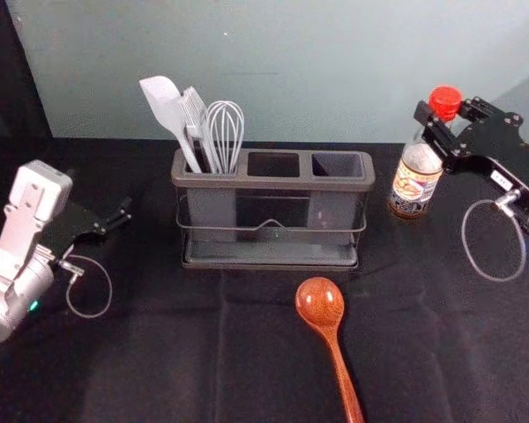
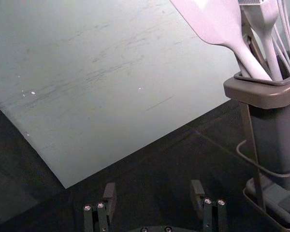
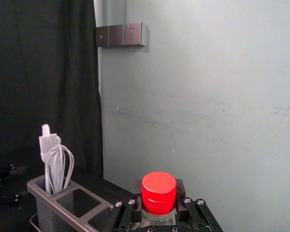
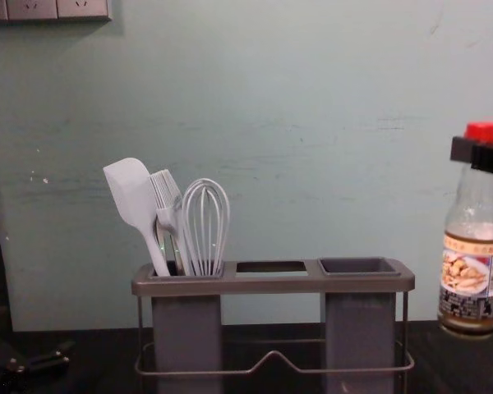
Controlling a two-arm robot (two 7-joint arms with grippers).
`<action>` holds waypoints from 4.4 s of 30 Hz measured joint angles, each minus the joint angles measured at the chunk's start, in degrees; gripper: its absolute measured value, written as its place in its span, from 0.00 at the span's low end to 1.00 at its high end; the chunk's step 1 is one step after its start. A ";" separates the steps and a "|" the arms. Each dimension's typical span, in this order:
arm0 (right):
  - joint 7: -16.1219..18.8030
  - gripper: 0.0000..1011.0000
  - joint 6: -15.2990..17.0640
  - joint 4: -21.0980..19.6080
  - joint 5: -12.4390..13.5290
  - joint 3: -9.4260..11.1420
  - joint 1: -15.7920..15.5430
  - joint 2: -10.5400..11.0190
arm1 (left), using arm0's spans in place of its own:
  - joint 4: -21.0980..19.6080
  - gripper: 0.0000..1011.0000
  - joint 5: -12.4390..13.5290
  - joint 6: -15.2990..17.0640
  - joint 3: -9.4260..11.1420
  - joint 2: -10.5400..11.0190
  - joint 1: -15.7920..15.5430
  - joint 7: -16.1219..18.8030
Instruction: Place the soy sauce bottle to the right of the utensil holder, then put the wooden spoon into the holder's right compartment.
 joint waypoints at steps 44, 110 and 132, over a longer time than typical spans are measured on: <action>0.88 0.38 -6.57 14.20 -5.56 -3.79 2.90 -5.81 | 0.00 0.99 0.00 0.00 0.00 0.00 0.00 0.00; 2.40 0.62 -10.58 19.17 -7.36 -3.39 3.24 -8.58 | 0.00 0.99 0.00 0.00 0.00 0.00 0.00 0.00; -1.77 0.99 -6.92 1.63 -9.86 1.37 -4.86 -5.44 | 0.00 0.99 0.00 0.00 0.00 0.00 0.00 0.00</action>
